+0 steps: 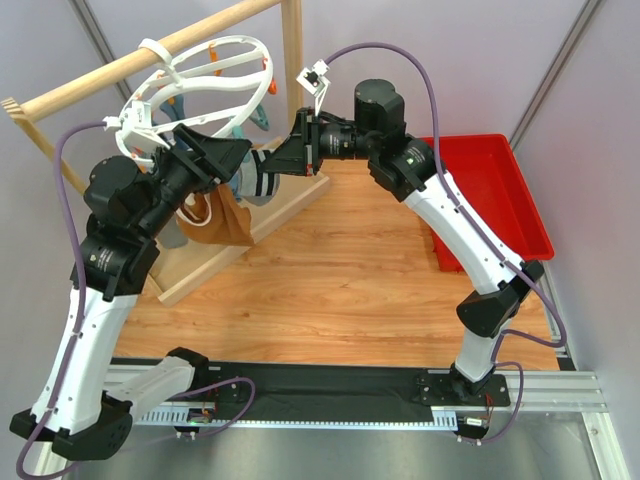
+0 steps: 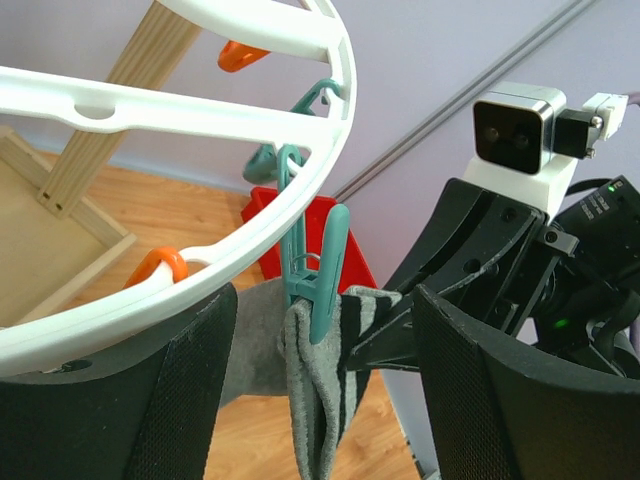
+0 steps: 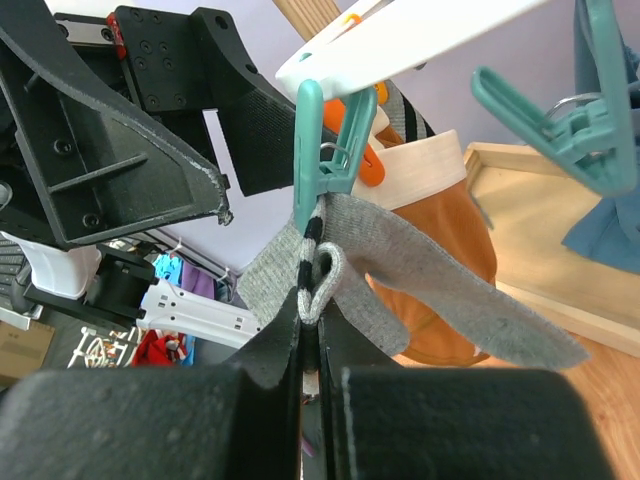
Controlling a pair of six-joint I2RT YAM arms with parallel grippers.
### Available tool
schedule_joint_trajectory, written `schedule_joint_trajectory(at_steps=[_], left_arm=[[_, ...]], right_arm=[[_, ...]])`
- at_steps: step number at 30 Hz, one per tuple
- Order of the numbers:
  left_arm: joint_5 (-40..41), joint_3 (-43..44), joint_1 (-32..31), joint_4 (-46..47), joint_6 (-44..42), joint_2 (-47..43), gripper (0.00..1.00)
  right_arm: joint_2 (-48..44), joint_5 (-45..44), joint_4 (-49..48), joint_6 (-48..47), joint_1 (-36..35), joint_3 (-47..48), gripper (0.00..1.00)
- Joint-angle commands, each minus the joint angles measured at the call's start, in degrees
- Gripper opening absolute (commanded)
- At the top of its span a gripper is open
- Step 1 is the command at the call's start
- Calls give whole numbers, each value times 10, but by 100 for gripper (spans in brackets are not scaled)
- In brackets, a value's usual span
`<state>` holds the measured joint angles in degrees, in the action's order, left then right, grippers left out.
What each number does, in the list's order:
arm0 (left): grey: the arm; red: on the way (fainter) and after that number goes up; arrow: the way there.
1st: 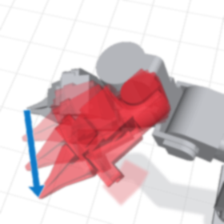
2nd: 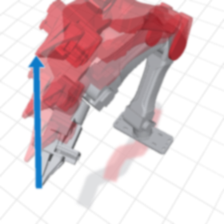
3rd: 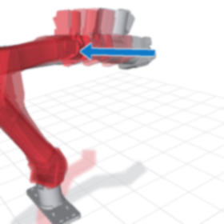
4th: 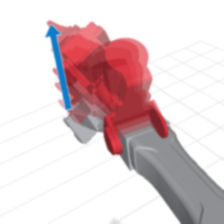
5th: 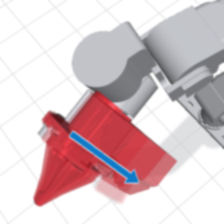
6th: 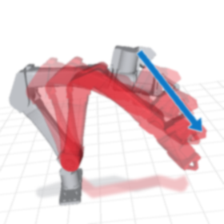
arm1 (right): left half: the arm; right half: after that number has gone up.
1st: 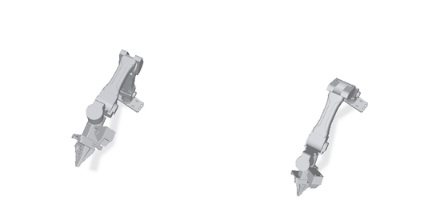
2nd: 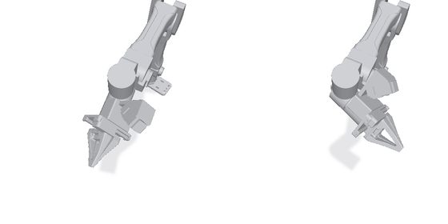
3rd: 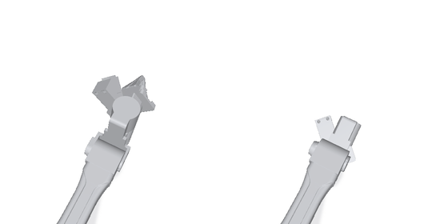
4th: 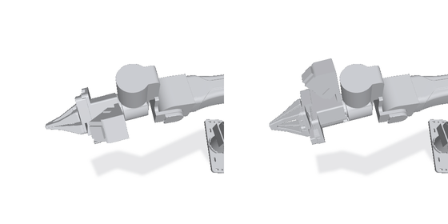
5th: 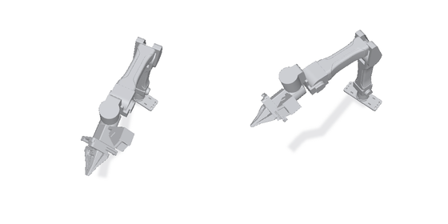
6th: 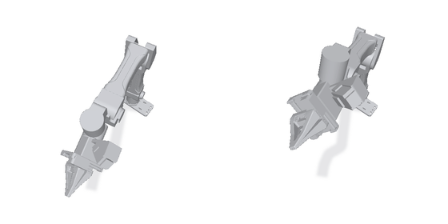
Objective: Clip the socks to the hanger
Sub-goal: Clamp the sock onto the hanger.
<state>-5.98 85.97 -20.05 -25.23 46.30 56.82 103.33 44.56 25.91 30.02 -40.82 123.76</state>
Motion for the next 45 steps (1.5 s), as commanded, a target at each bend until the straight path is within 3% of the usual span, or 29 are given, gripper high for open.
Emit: schedule_joint_trajectory(at_steps=[1,17,19,25,28,33,40,45], left_arm=[[20,-2,-1,52,9,9,75],[25,-71,-1,171,15,1,61],[21,-74,-1,177,18,2,52],[21,-86,-1,207,27,-7,42],[25,-80,-1,202,27,-7,31],[19,-61,-1,173,30,0,0],[36,-34,-1,100,56,10,0],[58,-36,-1,75,88,-7,0]], right_arm=[[-5,25,-8,7,-1,13,0],[-8,37,-23,20,-1,7,0],[-8,38,-22,21,-1,7,0],[-9,38,-21,21,-1,9,0],[-9,40,-21,22,-1,8,0],[-10,30,-17,21,-1,6,3],[-14,-5,-48,49,-1,-25,11],[-23,-24,-40,54,-1,-40,2]])
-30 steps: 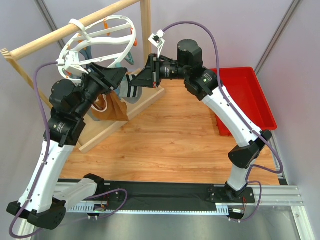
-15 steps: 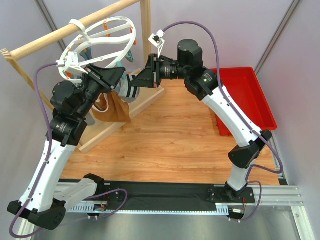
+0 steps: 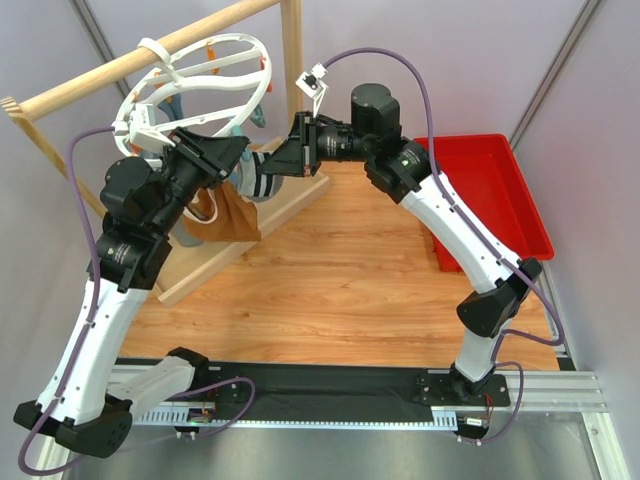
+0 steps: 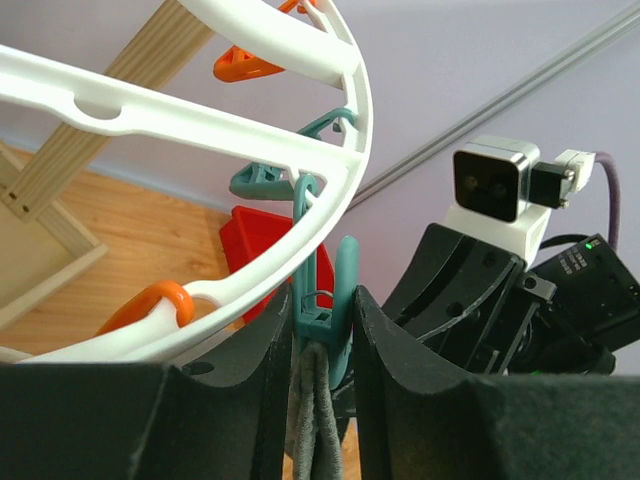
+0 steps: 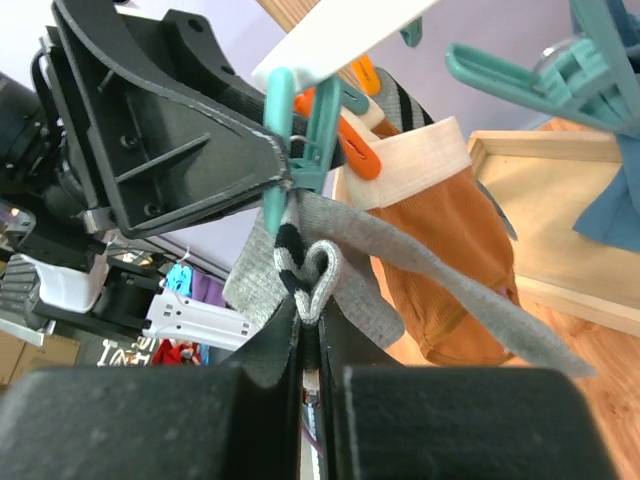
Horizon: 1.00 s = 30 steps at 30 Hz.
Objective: Clip the socks to the hanger
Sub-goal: Clamp the sock onto the hanger.
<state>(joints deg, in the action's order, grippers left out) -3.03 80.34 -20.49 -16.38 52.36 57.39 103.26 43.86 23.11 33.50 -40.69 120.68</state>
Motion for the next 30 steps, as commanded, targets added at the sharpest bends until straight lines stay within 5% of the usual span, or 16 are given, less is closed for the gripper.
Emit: schedule_joint_trajectory(at_steps=[1,15,30], left_arm=[[29,11,4,-7,29,-19,0],[52,10,4,7,37,-54,0],[34,-1,4,24,30,-54,0]], right_arm=[[-28,-28,-18,24,-2,-29,0],[-118,-89,-115,92,11,-164,0],[-127,-117,-372,330,10,-274,0]])
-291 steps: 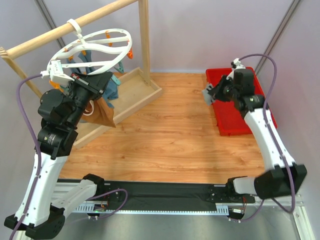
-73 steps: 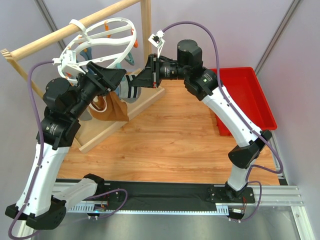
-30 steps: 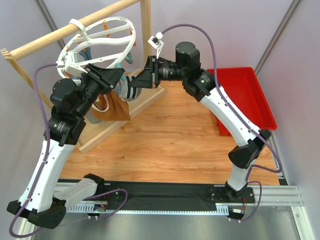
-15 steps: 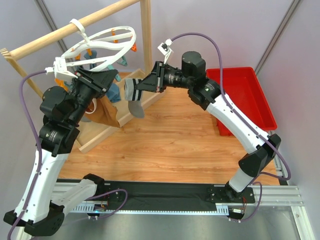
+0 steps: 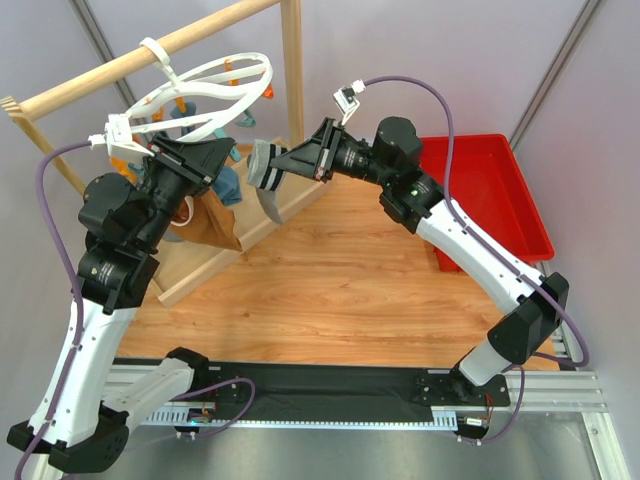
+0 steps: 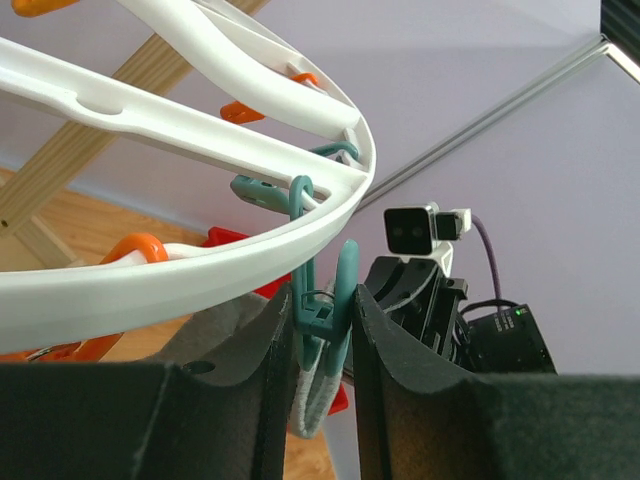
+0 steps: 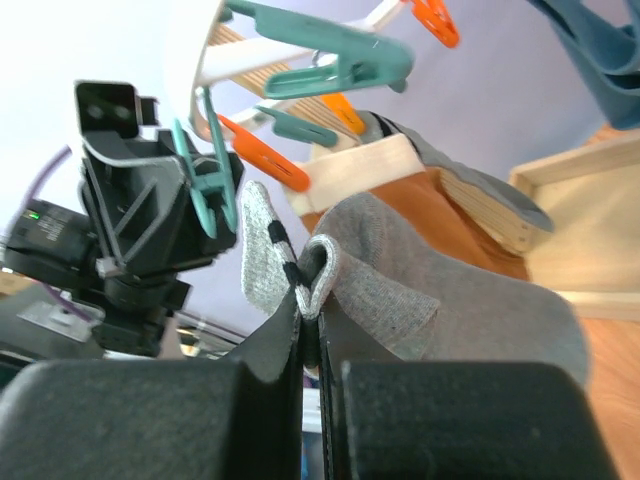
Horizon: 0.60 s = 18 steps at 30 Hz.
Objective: Clip the socks to the hanger
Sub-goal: Clamp the sock onto the hanger.
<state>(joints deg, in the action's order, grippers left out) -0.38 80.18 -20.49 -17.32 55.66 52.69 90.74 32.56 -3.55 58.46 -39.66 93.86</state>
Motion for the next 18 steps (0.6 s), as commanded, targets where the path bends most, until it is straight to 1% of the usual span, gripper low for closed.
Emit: schedule_joint_trajectory(at_steps=[1,8,18], left_arm=[[7,1,4,33,-5,-7,0],[7,-4,4,38,-6,-5,0],[7,-3,4,45,2,-6,0]], right_arm=[[0,-1,-113,87,0,-7,0],[12,1,-142,110,0,-2,0],[14,-6,-124,90,0,0,0]])
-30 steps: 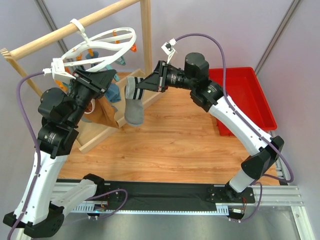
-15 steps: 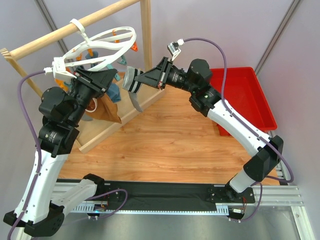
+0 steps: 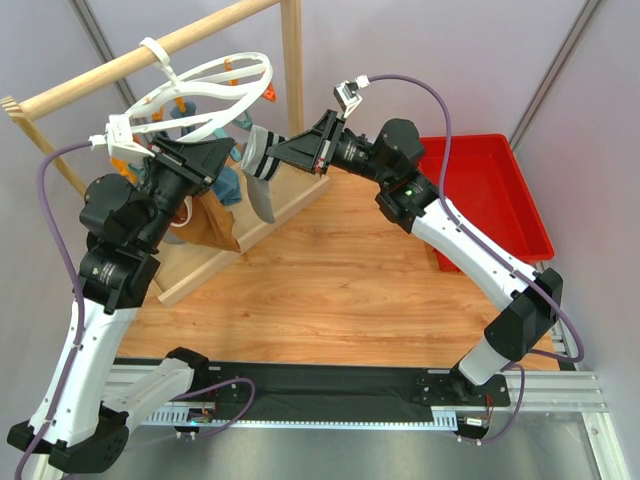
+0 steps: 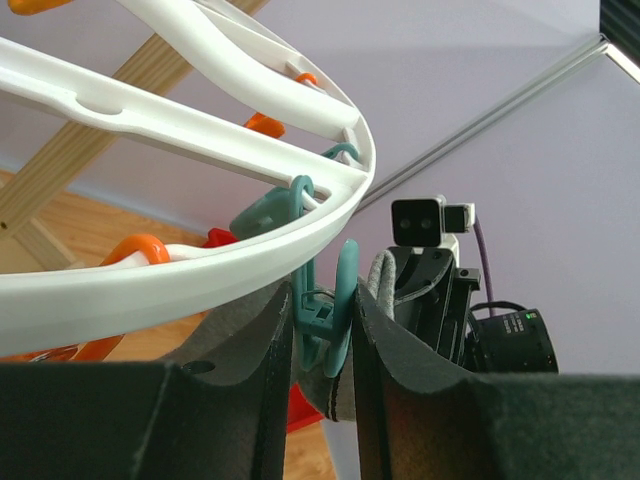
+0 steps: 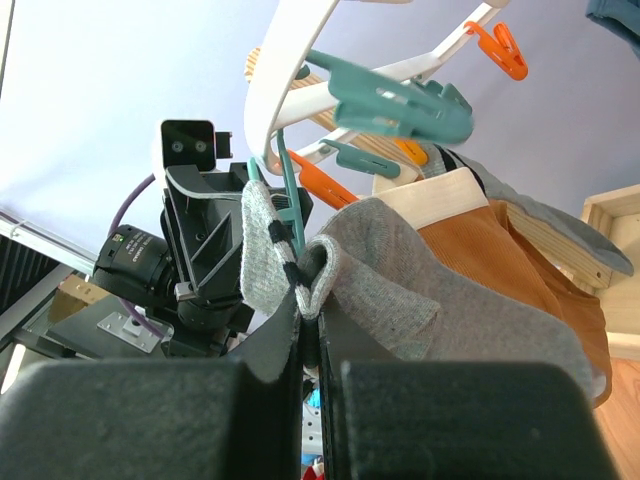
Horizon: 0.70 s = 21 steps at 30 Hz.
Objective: Clip the socks to the hanger
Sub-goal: Clamp the sock onto the hanger.
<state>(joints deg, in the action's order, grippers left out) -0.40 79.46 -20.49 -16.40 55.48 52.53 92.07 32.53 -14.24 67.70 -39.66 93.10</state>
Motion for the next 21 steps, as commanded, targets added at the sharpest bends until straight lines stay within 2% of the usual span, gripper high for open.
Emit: schedule_joint_trajectory(at_steps=[1,21], left_arm=[[8,3,4,35,5,-6,0],[9,-12,4,47,29,-9,0]], right_arm=[[0,-7,-13,-3,1,7,0],[7,-12,-10,-9,-7,11,0]])
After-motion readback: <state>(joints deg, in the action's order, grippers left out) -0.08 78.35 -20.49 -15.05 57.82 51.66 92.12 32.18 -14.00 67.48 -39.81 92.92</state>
